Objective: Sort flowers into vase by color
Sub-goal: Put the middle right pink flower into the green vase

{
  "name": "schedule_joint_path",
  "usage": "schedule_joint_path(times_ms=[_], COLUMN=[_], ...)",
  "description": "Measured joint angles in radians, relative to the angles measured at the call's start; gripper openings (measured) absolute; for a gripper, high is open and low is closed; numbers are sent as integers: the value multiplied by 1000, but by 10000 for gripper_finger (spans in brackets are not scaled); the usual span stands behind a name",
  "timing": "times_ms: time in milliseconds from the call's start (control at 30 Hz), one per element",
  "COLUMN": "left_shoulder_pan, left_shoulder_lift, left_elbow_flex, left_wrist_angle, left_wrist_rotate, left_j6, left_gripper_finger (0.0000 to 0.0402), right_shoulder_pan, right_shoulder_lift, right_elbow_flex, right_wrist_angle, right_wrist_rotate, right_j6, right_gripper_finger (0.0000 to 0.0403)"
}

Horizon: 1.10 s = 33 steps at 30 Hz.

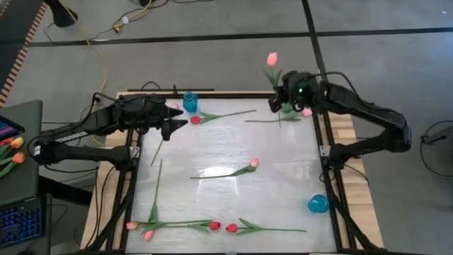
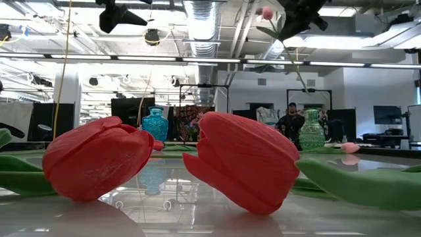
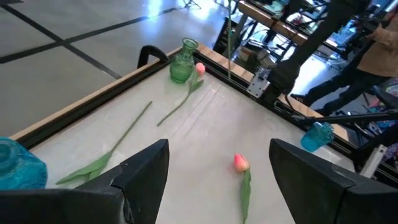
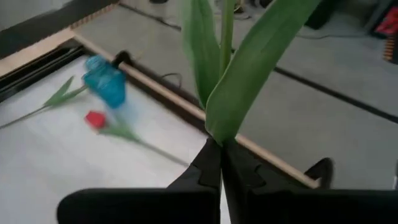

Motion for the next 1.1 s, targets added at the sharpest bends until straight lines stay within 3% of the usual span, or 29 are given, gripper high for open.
schedule_joint_path(times_ms=[333, 633, 833, 1100], left_shoulder_pan=[0, 0, 0, 0], left_shoulder_lift=[0, 0, 0, 0], left_elbow_flex=[0, -1, -1, -1], left_wrist_angle=[4, 4, 4, 4], left_wrist_rotate=[-87, -125, -129, -130], left_j6=[0, -1, -1, -11], left_gripper_finger=[265, 265, 265, 265], right_shoulder_pan=[-214, -361, -431, -454], right_shoulder_lift=[-77, -57, -56, -58], right_elbow_flex=[1, -19, -126, -169], right_wrist_angle=[172, 266, 383, 386], right_wrist_rotate=[-12, -23, -62, -108], right_j6=[-180, -264, -266, -262], right_gripper_finger=[27, 27, 27, 29])
